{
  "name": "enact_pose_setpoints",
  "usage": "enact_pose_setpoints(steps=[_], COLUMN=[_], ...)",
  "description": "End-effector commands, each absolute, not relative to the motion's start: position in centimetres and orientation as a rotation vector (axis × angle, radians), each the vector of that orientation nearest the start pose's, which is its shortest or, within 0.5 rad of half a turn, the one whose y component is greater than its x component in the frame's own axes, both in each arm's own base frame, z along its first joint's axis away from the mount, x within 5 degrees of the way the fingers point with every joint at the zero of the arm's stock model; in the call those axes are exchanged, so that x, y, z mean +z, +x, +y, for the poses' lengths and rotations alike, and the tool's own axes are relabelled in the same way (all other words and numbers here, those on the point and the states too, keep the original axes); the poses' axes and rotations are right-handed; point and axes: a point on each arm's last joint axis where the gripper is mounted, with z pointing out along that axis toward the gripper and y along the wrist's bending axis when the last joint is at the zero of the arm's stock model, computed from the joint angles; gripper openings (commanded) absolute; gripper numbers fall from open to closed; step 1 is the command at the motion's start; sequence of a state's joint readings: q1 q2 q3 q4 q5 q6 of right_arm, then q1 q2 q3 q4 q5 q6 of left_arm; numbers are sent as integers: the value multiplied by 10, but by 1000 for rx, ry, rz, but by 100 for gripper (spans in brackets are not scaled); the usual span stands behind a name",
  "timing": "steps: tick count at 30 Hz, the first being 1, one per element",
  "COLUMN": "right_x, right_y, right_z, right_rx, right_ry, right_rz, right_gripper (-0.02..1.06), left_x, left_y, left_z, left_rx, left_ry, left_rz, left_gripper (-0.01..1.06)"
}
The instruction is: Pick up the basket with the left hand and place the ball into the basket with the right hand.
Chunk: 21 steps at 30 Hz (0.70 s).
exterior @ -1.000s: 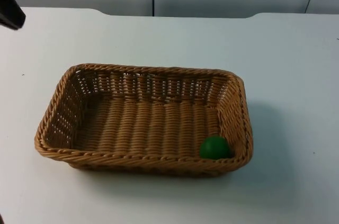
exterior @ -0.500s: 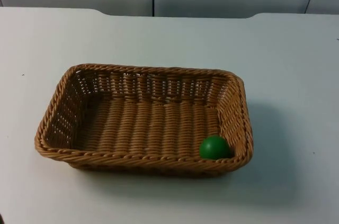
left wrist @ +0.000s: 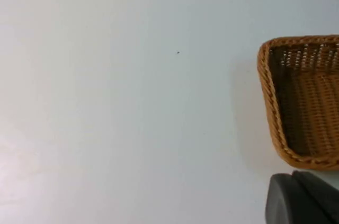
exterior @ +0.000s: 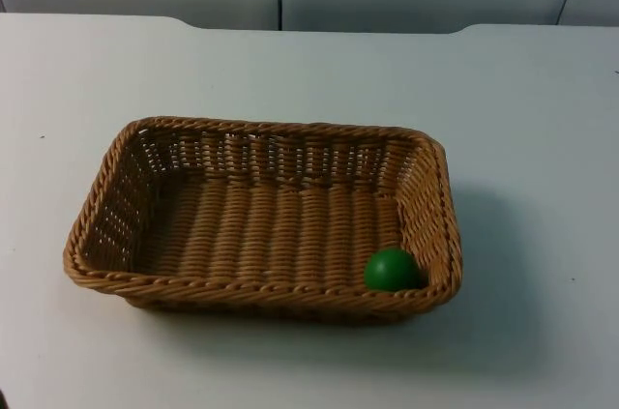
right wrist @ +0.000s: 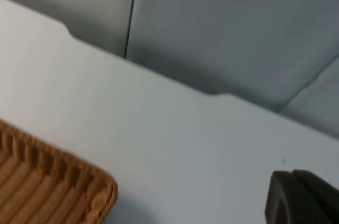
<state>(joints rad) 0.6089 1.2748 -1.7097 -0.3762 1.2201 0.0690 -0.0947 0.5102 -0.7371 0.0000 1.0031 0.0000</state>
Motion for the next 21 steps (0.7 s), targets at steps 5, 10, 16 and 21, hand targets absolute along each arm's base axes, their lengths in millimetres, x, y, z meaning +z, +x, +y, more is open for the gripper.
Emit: enact_pose_setpoints(steps=[5, 10, 16, 21], right_x=[433, 377, 333, 317], right_y=[140, 89, 33, 3], right_z=[73, 52, 17, 1], right_rx=[69, 158, 250, 340], right_ry=[-583, -741, -707, -660], right_rz=[2152, 2159, 2015, 1892], right_gripper=[0, 0, 0, 0], left_x=[327, 328, 322, 314], left_y=[46, 26, 13, 5], left_z=[-16, -17, -15, -14], left_rx=[-229, -211, -175, -169], left_ry=[96, 230, 269, 268], left_rz=[2240, 2171, 2061, 2032], left_gripper=[0, 0, 0, 0])
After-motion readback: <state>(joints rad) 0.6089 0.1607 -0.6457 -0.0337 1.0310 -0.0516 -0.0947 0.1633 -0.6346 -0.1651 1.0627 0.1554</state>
